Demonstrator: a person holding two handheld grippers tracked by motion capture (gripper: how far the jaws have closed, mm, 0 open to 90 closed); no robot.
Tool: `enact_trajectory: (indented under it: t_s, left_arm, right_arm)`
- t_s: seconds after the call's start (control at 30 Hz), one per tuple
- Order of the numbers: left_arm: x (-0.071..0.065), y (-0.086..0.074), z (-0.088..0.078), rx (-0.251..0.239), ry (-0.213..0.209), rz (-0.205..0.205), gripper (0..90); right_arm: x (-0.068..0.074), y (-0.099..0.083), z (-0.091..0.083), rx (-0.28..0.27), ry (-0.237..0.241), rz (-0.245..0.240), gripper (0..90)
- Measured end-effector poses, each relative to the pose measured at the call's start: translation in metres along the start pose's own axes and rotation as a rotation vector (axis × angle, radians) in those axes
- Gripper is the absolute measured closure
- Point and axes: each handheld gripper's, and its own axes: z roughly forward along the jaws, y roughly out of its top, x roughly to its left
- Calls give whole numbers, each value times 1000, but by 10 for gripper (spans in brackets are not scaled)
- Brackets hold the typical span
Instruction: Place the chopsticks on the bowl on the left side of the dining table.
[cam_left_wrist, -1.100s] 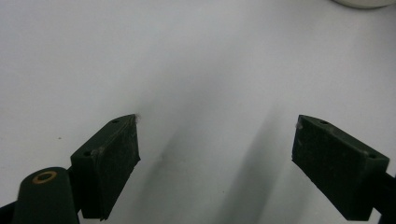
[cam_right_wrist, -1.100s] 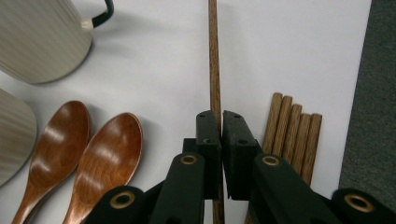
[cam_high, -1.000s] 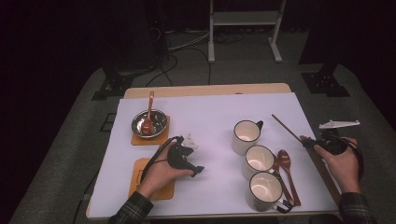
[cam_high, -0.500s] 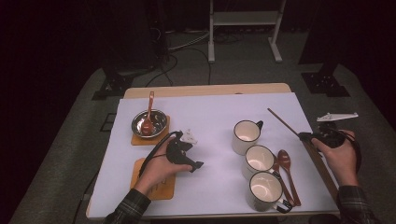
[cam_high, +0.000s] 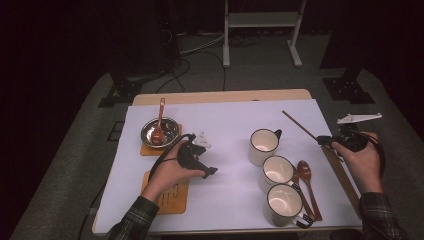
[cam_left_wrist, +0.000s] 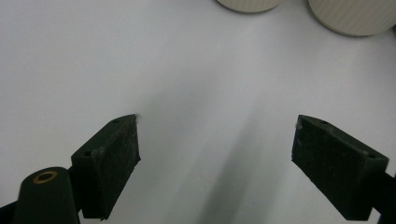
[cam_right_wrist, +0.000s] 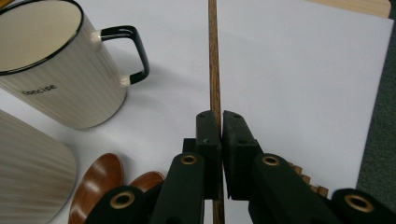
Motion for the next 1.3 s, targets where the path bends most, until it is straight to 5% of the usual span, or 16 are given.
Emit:
enact_trajectory:
  t_s: [1.3]
  left_arm:
    - [24, 34, -26, -51, -12, 25, 140]
  right_arm:
    - [21, 46, 6, -37, 122, -105, 850]
